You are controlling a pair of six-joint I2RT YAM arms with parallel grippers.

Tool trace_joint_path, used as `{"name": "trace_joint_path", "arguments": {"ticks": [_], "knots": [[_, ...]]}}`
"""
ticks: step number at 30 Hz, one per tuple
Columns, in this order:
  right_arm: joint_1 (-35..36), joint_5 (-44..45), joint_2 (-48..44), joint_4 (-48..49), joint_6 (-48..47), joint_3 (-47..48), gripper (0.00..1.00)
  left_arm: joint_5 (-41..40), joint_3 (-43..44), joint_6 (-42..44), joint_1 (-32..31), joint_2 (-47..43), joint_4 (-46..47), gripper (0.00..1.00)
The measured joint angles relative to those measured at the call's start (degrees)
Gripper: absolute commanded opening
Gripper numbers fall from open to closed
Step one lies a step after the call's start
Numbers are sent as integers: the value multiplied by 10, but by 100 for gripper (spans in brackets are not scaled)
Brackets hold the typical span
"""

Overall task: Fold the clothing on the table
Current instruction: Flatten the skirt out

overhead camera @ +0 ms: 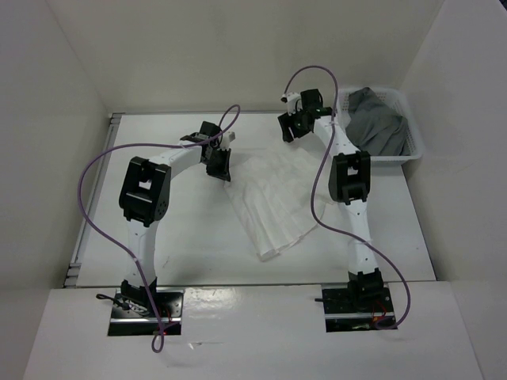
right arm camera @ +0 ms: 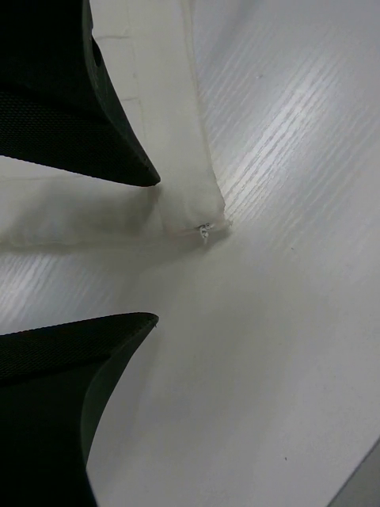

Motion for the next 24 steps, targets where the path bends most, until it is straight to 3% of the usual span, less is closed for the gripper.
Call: {"name": "trace_joint_path", "arguments": {"ticks": [4,7,10,11,12,13,15,24], "knots": [[0,-3,33,-14,-3,23,69,0,0,0,0,0,0,9],[1,-7,46,-24,-9,40,61,0,0,0,0,0,0,9],[4,-14,51,-32,-11,55,38,-1,0,0,-1,0,0,9],[5,-16,52,-34,-12,58,28,-2,-1,0,-2,0,1,6],[7,-17,54,-38,-11,62,6,-3,-2,0,-2,-1,2,5],[8,-17,54,-41,-15,64,0,-4,-4,0,-3,-2,4,5],[13,-17,58,-51,-10,75,0,-5,-8,0,-3,-5,5,0],[36,-15,52,-87,8,106,0,-49,-4,32,-7,-26,-31,0]]}}
